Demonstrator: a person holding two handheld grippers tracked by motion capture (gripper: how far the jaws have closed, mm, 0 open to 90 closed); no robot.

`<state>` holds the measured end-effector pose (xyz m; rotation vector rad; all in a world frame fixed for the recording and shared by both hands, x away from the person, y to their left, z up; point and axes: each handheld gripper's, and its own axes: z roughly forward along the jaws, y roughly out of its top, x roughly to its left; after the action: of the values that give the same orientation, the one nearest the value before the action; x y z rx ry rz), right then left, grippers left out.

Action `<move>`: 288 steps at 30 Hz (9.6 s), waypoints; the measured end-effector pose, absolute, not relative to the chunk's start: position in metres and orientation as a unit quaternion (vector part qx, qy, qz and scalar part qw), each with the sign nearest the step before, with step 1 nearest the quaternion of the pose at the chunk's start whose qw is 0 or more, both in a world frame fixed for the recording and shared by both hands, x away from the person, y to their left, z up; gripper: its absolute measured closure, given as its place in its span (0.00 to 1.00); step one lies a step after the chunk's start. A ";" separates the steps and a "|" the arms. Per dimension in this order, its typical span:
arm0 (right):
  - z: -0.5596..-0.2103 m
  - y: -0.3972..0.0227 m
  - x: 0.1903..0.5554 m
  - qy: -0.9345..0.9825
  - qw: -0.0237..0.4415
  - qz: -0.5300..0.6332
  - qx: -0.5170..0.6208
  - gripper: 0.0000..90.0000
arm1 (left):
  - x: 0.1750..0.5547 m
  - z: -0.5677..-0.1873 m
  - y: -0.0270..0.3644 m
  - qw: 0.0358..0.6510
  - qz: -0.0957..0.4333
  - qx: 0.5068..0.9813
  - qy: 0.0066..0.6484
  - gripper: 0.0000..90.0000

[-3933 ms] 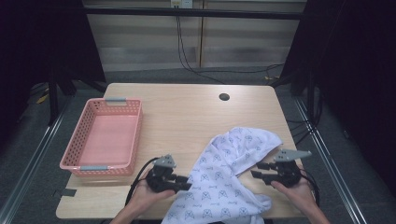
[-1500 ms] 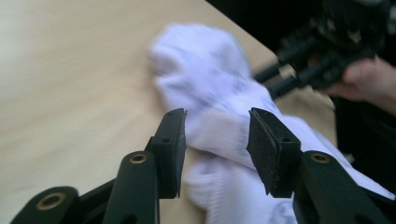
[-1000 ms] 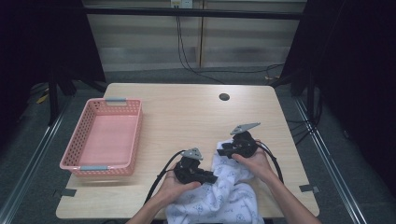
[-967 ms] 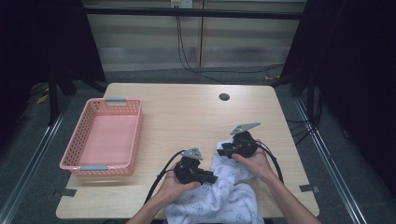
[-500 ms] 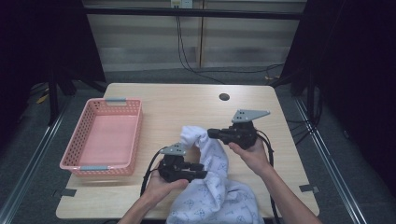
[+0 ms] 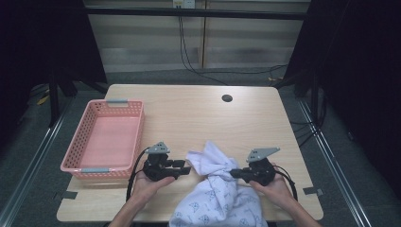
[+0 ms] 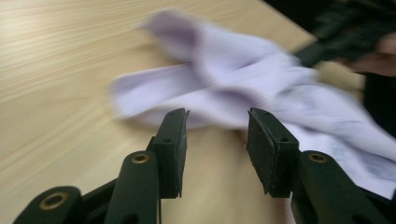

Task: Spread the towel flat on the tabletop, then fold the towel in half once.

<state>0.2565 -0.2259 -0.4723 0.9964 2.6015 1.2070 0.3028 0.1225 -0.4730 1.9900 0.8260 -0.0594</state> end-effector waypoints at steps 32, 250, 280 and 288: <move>-0.481 -0.211 0.357 0.801 0.062 0.455 0.384 0.95 | 0.356 -0.499 0.092 0.486 -0.051 0.803 0.340 0.98; -0.501 -0.305 0.317 0.828 0.120 0.353 0.418 0.93 | 0.351 -0.492 0.111 0.403 0.045 0.836 0.370 0.52; -0.495 -0.312 0.315 0.813 0.091 0.385 0.426 0.96 | 0.366 -0.503 0.123 0.399 0.057 0.823 0.401 0.86; -0.480 -0.325 0.313 0.788 0.096 0.425 0.436 0.96 | 0.359 -0.486 0.121 0.417 0.033 0.827 0.376 0.96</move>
<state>0.3132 -0.3255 -0.4800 1.2924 2.3333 1.2577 0.3592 0.1206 -0.4863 2.0750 0.9425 0.0827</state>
